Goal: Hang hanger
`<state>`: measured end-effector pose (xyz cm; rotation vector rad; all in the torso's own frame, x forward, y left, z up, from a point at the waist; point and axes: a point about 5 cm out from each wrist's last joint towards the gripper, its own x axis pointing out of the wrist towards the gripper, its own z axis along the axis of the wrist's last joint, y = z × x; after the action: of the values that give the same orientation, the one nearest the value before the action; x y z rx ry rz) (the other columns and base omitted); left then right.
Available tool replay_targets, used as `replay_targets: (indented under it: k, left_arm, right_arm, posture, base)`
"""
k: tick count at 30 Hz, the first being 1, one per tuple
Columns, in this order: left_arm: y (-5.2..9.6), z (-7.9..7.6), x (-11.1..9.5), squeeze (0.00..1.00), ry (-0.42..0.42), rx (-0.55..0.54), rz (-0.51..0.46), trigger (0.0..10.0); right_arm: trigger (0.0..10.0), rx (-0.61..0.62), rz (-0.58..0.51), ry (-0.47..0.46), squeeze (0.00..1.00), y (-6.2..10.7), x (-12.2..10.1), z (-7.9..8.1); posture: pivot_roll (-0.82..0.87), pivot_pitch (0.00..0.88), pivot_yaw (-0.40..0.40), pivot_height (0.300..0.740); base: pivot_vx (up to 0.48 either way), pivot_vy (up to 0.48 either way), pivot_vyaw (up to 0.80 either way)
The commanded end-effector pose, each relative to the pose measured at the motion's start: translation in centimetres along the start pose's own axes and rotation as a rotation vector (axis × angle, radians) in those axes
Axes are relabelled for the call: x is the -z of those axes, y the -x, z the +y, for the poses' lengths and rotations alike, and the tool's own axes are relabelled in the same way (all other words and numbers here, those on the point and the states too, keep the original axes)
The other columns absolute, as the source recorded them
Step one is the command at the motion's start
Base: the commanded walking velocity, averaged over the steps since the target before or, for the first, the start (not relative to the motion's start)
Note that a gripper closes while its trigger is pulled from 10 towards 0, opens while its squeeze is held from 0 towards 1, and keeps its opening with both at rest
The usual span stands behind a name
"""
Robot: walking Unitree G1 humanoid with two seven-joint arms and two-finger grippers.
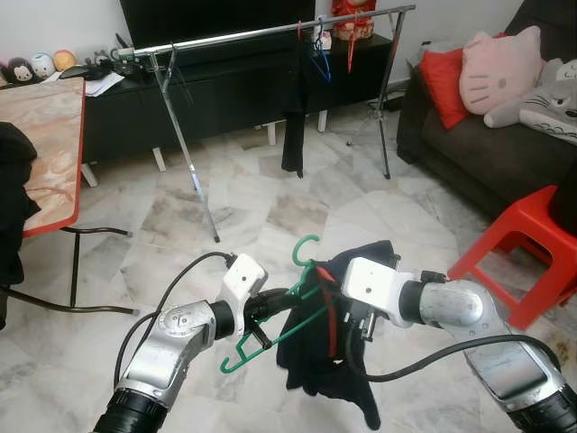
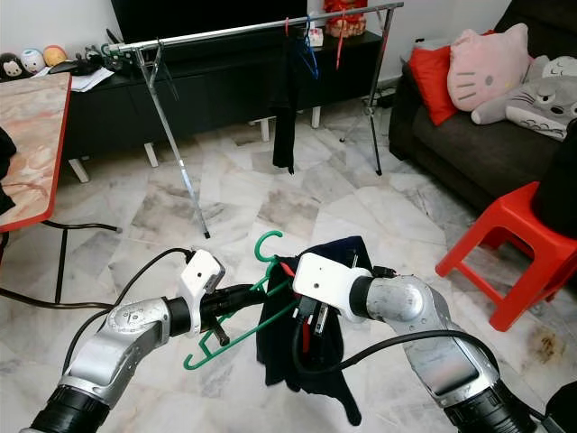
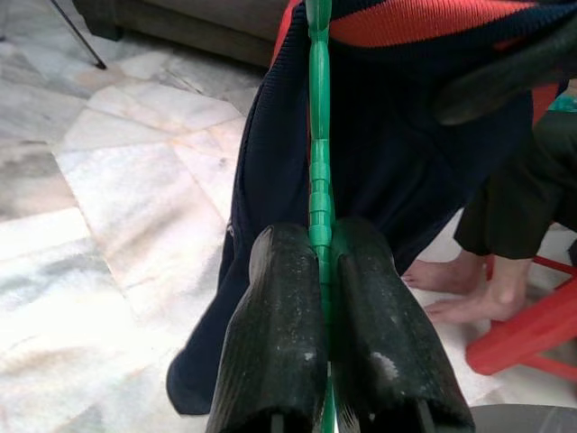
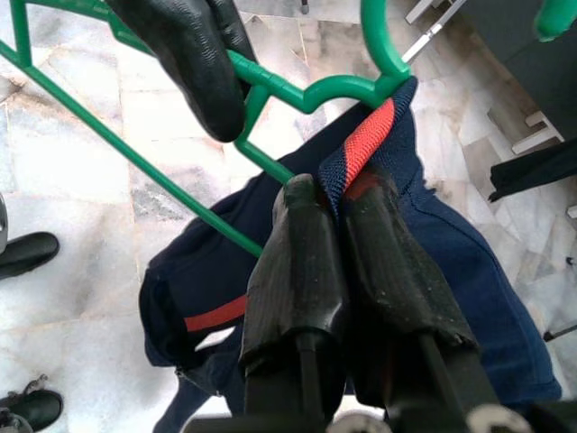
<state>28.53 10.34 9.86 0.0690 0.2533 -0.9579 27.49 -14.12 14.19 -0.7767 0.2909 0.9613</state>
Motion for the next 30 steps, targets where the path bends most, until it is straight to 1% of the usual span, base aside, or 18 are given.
replay_targets:
  k: [1, 2, 4, 9, 15, 21, 22, 25, 28, 30]
  left_arm:
    - [0.1, 0.8, -1.1, 0.0, -0.029, -0.039, -0.038, 10.0]
    - [0.1, 0.9, -1.1, 0.0, -0.028, -0.045, -0.044, 10.0]
    - [0.2, 0.9, -1.1, 0.0, -0.028, -0.05, -0.048, 10.0]
    - [0.1, 1.5, -1.9, 0.0, -0.016, -0.105, -0.109, 10.0]
    - [0.1, 1.6, -2.0, 0.0, -0.013, -0.111, -0.121, 10.0]
    - [0.6, 1.8, -1.0, 0.0, -0.032, -0.092, -0.072, 10.0]
    - [0.8, 1.9, -0.5, 0.0, -0.04, -0.078, -0.045, 10.0]
    - [1.1, 2.0, 0.0, 0.0, -0.042, -0.067, -0.02, 10.0]
    - [1.6, 2.0, 0.9, 0.0, -0.029, -0.056, 0.013, 10.0]
    - [1.8, 2.1, 1.3, 0.0, -0.028, -0.052, 0.028, 10.0]
  right_arm:
    - [10.0, -0.012, -0.017, 0.013, 0.47, 0.0, -0.6, 0.2]
    - [10.0, -0.009, -0.017, 0.013, 1.0, -0.1, -0.6, 0.1]
    - [10.0, -0.008, -0.017, 0.012, 1.0, -0.1, -0.6, 0.1]
    - [10.0, -0.011, -0.015, 0.013, 1.0, 0.0, -0.6, 0.1]
    - [10.0, -0.015, -0.008, 0.014, 1.0, 0.1, -0.5, 0.2]
    - [10.0, 0.034, -0.009, 0.028, 1.0, 1.4, -0.7, -1.1]
    - [10.0, 0.054, 0.009, 0.036, 1.0, 2.0, -0.4, -1.7]
    - [10.0, 0.062, 0.009, 0.035, 1.0, 2.6, -0.4, -2.1]
    - [10.0, 0.066, -0.002, 0.026, 1.0, 3.5, -0.4, -2.5]
    - [10.0, 0.07, 0.007, 0.027, 1.0, 3.8, 0.0, -2.8]
  posture:
    - [-0.07, 0.0, -0.008, 0.74]
    - [-0.07, 0.0, -0.008, 0.74]
    - [-0.07, 0.0, -0.01, 0.74]
    - [-0.08, 0.0, -0.013, 0.74]
    - [-0.08, 0.0, -0.015, 0.74]
    - [-0.09, 0.0, -0.011, 0.74]
    - [-0.09, 0.0, -0.01, 0.74]
    - [-0.09, 0.0, -0.008, 0.74]
    - [-0.09, 0.0, -0.008, 0.74]
    - [-0.09, 0.0, -0.008, 0.74]
  base:
    - [0.0, 0.0, 0.0]
    - [0.0, 0.0, 0.0]
    - [0.0, 0.0, 0.0]
    - [0.0, 0.0, 0.0]
    - [0.0, 0.0, 0.0]
    - [0.0, 0.0, 0.0]
    - [0.0, 0.0, 0.0]
    - [0.0, 0.0, 0.0]
    - [0.0, 0.0, 0.0]
    - [0.0, 0.0, 0.0]
